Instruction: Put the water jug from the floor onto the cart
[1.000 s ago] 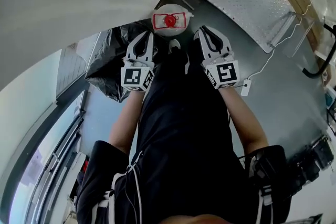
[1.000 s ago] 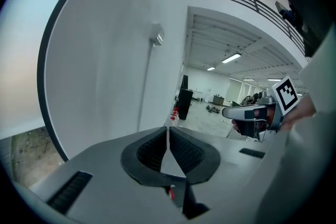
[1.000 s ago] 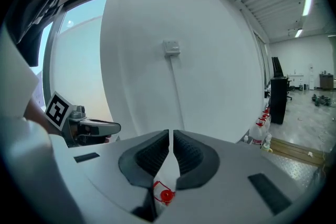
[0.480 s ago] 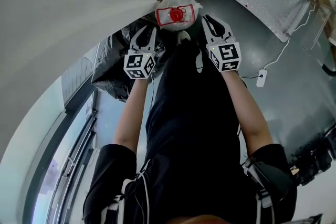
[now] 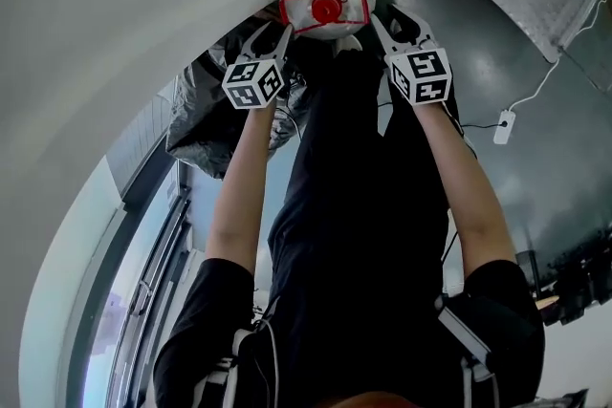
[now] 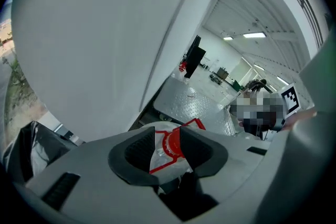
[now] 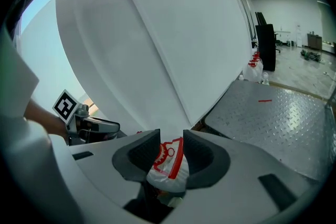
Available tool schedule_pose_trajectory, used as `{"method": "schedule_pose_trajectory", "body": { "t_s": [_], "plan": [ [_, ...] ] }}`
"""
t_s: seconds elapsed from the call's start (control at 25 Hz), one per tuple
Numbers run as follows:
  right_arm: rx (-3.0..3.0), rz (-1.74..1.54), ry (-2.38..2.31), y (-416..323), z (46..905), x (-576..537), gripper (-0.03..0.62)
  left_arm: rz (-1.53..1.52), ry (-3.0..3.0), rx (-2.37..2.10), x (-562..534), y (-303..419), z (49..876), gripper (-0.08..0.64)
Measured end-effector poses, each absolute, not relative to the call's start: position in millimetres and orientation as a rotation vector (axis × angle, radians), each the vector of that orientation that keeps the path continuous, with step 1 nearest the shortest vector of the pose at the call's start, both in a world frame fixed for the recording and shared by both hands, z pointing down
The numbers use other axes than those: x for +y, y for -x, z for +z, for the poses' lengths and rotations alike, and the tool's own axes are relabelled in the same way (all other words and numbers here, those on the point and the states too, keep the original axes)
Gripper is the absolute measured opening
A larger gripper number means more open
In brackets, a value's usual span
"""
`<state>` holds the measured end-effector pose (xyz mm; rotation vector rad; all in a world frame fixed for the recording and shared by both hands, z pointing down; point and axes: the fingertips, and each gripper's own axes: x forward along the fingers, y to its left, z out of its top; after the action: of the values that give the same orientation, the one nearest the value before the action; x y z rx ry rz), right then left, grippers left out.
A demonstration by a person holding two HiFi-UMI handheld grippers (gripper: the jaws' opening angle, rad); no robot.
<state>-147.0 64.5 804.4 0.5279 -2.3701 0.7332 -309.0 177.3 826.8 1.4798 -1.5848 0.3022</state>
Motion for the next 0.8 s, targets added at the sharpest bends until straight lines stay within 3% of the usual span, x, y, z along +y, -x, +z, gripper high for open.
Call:
{"method": "schedule_pose_trajectory", "body": {
  "t_s": [0.44,0.8],
  "plan": [
    [-2.255,0.886,-0.466,167,904,77,0.149,0.359,-1.383,-1.463,183,323,928,0.189],
    [-2.196,1.017,-0.435,179,933,80,0.142,0.417,-1.37,-1.342,175,309,947,0.192]
  ]
}}
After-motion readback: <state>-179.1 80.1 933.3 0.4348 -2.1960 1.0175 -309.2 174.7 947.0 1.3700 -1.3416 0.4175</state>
